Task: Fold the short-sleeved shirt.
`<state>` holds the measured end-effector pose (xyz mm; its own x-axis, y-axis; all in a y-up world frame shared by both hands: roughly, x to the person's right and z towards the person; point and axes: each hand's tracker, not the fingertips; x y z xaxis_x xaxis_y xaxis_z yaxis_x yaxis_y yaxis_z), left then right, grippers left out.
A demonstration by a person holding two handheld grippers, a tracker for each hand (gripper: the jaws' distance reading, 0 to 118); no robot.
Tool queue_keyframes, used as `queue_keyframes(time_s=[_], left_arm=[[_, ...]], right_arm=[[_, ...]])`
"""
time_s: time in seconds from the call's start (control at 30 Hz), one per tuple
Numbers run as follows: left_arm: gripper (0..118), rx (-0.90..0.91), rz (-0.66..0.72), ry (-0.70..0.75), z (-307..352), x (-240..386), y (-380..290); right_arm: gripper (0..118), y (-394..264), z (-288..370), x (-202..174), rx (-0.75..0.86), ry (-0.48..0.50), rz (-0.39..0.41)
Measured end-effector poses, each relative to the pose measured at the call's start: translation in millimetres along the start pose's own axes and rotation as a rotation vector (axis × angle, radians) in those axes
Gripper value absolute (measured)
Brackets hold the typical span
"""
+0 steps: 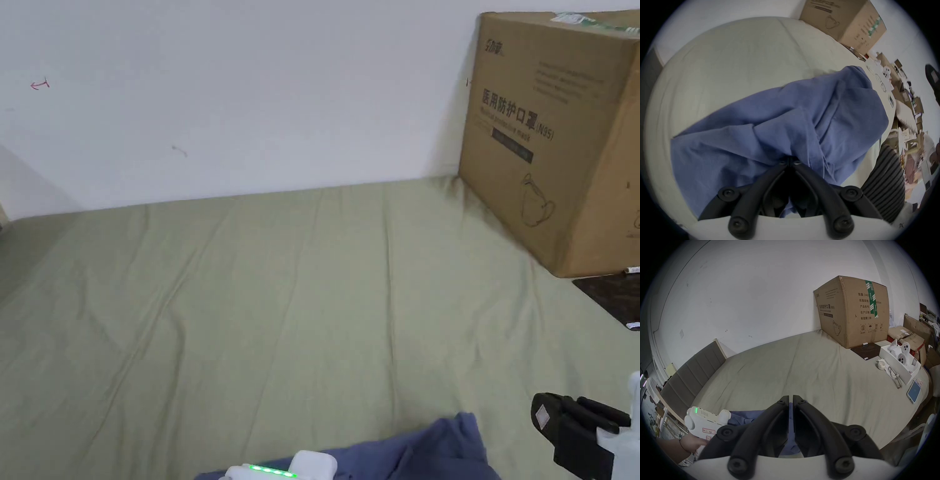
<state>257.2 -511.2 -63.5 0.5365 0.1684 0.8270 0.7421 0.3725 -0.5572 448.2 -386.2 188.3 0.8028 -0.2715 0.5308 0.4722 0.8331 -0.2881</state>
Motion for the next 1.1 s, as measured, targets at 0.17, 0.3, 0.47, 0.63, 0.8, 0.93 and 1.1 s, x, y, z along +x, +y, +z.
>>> queue_keyframes(time_s=[0.17,0.3,0.47,0.63,0.8,0.93,1.1], left_arm=[[2,0.107,0.246,-0.542,42,-21,-12],[3,0.254,0.442,-0.667,68,-77,-37],[36,0.434,0.571,-0.517,102,-164,-82],[118,0.413,0.735,-0.647,88,-230,-107],[118,0.26,0.79,-0.74,45,-217,-110],[118,0.298,0.815,-1.019,11,-203,-104],[4,0.296,0.799,-0.815,-7,-177,-95]], right_arm=[[5,3,-2,-4,-0.011,0.009,0.03],[5,10,3,-8,0.03,0.008,0.032],[5,15,8,-12,0.074,-0.008,0.059],[5,17,4,-19,0.045,-0.024,0.086],[5,19,1,-32,0.015,-0.028,0.118],[5,22,2,-42,0.008,-0.022,0.155],[5,26,0,-50,0.017,0.002,0.183]])
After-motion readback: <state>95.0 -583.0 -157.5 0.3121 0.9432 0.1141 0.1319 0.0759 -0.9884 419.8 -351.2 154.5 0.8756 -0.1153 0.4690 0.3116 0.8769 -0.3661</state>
